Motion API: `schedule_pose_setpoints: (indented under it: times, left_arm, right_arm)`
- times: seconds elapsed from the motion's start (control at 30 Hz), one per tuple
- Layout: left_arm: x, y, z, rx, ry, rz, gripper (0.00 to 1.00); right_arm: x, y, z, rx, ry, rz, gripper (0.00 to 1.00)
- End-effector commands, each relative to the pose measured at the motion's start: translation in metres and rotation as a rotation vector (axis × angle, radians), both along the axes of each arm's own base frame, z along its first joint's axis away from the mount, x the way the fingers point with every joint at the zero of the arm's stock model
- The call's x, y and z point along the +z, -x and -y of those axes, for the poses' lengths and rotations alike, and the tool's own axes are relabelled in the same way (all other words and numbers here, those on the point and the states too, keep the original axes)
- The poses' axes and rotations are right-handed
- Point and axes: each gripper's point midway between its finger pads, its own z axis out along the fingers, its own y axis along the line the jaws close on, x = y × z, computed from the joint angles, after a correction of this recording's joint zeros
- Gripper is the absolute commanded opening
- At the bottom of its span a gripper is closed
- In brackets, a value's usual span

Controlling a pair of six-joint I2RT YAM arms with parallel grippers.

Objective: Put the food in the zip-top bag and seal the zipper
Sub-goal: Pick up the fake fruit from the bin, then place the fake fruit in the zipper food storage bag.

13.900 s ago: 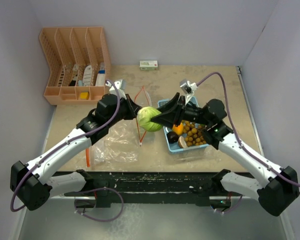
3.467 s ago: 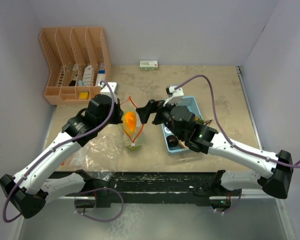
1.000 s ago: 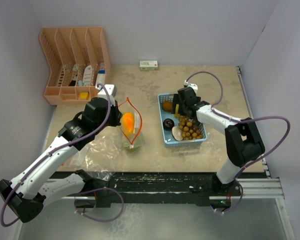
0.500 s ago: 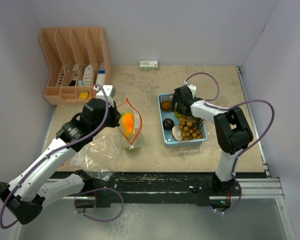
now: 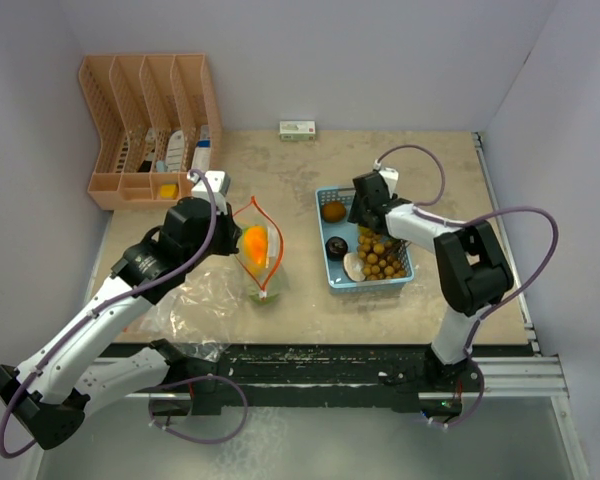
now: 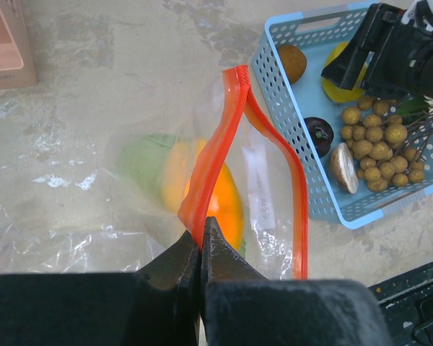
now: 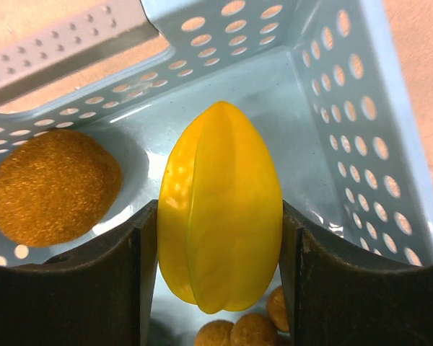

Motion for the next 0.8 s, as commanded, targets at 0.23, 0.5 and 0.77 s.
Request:
schedule_pose_setpoints:
  times: [0.23, 0.5, 0.77]
  left_arm:
    - [0.013, -0.003, 0.003, 0.002, 0.039, 0.051, 0.00]
    - [0.012, -0.006, 0.006, -0.002, 0.042, 0.045, 0.00]
    - [0.018, -0.008, 0.008, 0.000, 0.055, 0.053, 0.00]
  right_arm:
    - [0.097, -0.003, -0.009, 0.116, -0.070, 0.232, 0.20]
    - [0.193, 0.059, -0.107, 0.518, -0.262, 0.399, 0.15]
    - [0.266, 0.162, -0.201, 0.917, -0.521, 0.522, 0.15]
